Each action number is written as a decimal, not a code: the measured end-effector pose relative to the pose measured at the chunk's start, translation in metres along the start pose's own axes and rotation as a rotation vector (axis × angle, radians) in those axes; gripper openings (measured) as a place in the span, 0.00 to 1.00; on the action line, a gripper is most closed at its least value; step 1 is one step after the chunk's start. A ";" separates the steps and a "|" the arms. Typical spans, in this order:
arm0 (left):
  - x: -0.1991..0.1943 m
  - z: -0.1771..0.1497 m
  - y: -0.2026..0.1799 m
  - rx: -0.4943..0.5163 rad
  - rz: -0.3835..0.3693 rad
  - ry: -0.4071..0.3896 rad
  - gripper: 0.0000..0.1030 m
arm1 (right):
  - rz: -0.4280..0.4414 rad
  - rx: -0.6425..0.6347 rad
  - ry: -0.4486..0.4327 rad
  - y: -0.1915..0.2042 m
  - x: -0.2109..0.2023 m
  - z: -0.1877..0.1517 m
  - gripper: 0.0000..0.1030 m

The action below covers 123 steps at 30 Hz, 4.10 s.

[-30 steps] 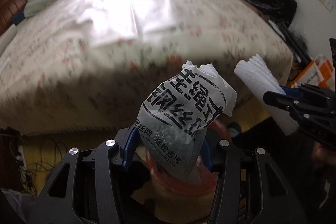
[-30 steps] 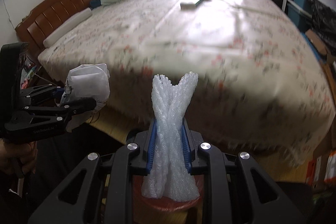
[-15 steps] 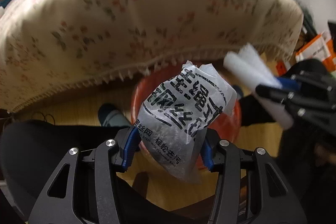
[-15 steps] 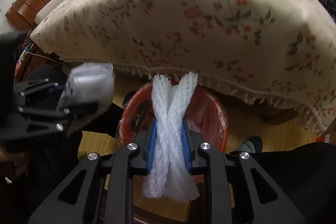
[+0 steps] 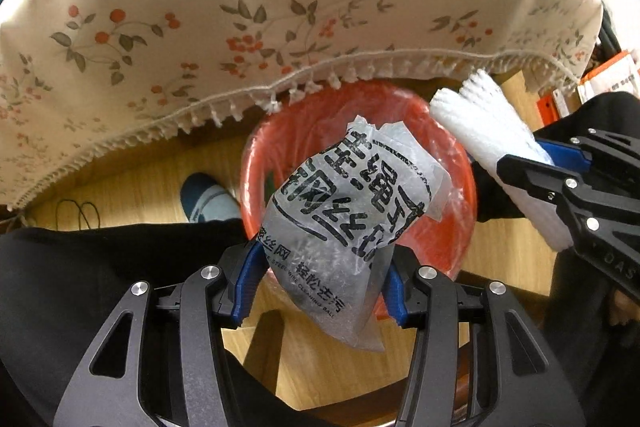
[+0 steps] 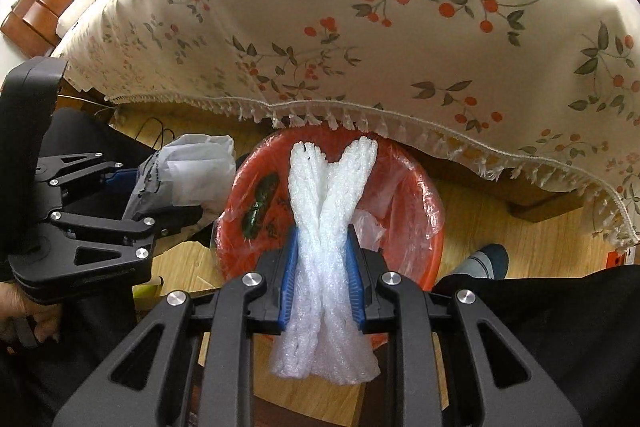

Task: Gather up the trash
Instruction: 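Carry the printed bag and foam net down over the red bin, then open the left tool to drop the printed bag while the right tool drops the foam net, then raise both tools back over the bed toward the last items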

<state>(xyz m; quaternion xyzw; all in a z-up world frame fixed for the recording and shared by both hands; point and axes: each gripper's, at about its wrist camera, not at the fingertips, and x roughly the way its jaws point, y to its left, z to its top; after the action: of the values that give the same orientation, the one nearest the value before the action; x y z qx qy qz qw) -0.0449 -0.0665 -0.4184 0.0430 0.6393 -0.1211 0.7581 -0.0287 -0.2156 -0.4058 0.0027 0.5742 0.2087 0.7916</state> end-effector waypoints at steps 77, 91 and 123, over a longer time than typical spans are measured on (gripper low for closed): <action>-0.005 0.003 0.016 -0.101 0.003 -0.030 0.77 | -0.031 -0.049 0.097 0.011 0.041 0.008 0.95; -0.010 0.002 0.016 -0.094 0.017 -0.047 0.90 | -0.038 -0.027 0.088 0.007 0.037 0.007 0.95; -0.076 0.015 0.021 -0.114 0.052 -0.183 0.94 | -0.158 0.023 -0.109 0.001 -0.046 0.018 0.95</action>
<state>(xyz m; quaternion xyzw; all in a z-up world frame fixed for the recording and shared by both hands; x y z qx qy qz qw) -0.0374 -0.0400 -0.3434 0.0053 0.5720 -0.0683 0.8174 -0.0248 -0.2261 -0.3574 -0.0223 0.5311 0.1384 0.8356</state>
